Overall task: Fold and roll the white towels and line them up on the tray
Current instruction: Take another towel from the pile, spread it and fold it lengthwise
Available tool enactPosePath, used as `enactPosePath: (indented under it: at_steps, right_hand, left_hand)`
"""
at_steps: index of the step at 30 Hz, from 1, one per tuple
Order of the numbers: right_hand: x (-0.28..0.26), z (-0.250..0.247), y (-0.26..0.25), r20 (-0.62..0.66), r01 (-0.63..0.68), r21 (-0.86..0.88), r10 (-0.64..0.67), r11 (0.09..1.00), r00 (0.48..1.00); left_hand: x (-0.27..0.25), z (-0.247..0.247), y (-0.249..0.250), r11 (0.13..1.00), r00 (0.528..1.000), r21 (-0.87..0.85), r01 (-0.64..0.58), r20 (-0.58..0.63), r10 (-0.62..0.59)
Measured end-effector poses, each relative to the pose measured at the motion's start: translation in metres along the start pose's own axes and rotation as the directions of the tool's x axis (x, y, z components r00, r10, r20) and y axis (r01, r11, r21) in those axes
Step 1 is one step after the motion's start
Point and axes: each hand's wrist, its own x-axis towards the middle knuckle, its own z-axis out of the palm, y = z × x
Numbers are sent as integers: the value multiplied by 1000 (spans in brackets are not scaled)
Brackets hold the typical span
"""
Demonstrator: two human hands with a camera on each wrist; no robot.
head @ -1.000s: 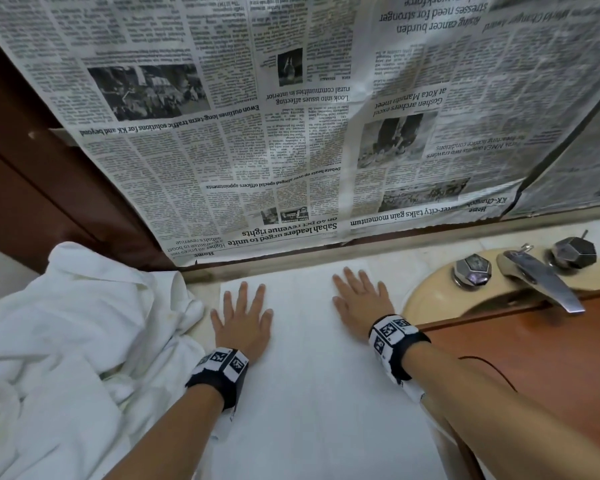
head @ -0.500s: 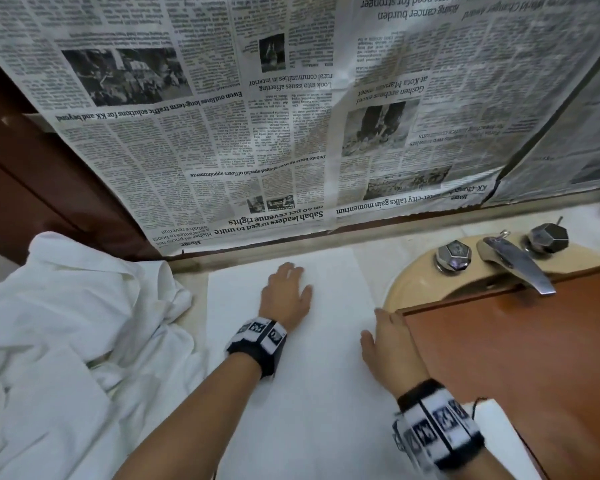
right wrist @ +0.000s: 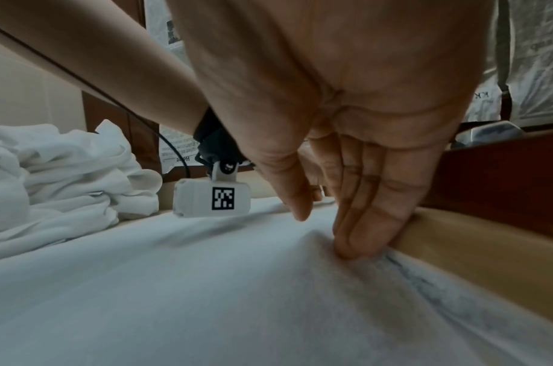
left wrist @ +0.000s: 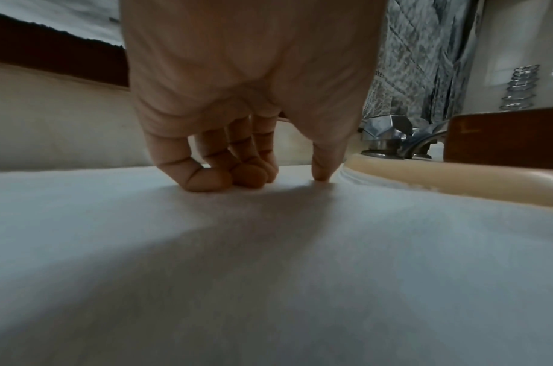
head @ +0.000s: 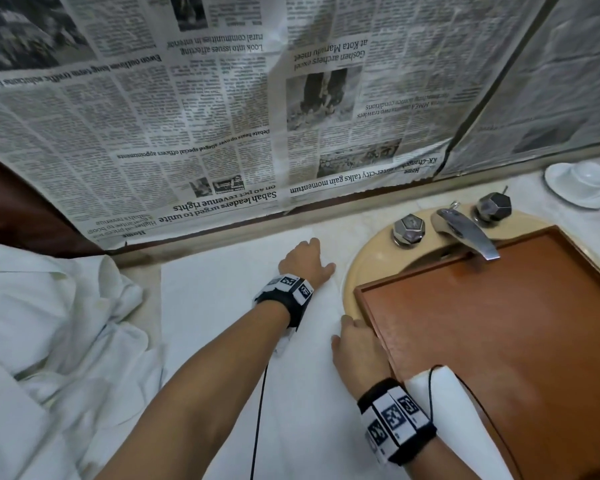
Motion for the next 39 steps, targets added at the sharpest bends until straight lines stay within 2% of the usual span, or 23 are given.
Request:
enactPosePath:
  at_steps: [5, 8, 10, 12, 15, 18, 21, 26, 29, 33, 39]
  right_hand:
    - [9, -2, 1, 15, -17, 74, 16, 997, 1000]
    - [14, -5, 1, 24, -18, 123, 15, 992, 1000]
    - [17, -9, 2, 32, -23, 179, 18, 984, 999]
    - [20, -11, 2, 42, -34, 209, 26, 977, 999]
    - [25, -10, 0, 49, -61, 219, 51, 974, 997]
    - [26, -3, 4, 40, -41, 240, 32, 970, 999]
    - [19, -3, 6, 10, 31, 250, -34, 968, 999]
    - [2, -7, 10, 107, 79, 131, -94, 988, 990]
    - [-8, -8, 10, 174, 91, 63, -101, 994, 980]
    - [-21, -17, 3, 174, 96, 112, -115, 989, 978]
    - [-47, -37, -45, 180, 211, 158, -238, 965, 954]
  left_hand:
    - [2, -3, 5, 999, 999, 12, 47, -1, -47]
    - [3, -6, 4, 997, 998, -50, 62, 9, -62]
    - [1, -8, 1, 979, 997, -189, 76, -6, -78]
    - [-5, -10, -6, 918, 994, -392, 64, -59, -94]
    - [-17, -15, -16, 839, 993, -543, -41, -115, -26]
    - [-23, -20, -25, 853, 992, -515, -89, -124, 29]
    - [-23, -23, -30, 870, 992, -492, -29, -120, -35]
    - [-28, -27, -32, 869, 988, -493, 41, -109, -109]
    - [-36, -36, -37, 838, 982, -542, 63, -116, -149]
    - [-53, -51, -53, 789, 973, -610, 79, -125, -194]
    - [-85, -70, -96, 715, 954, -692, 101, -137, -267]
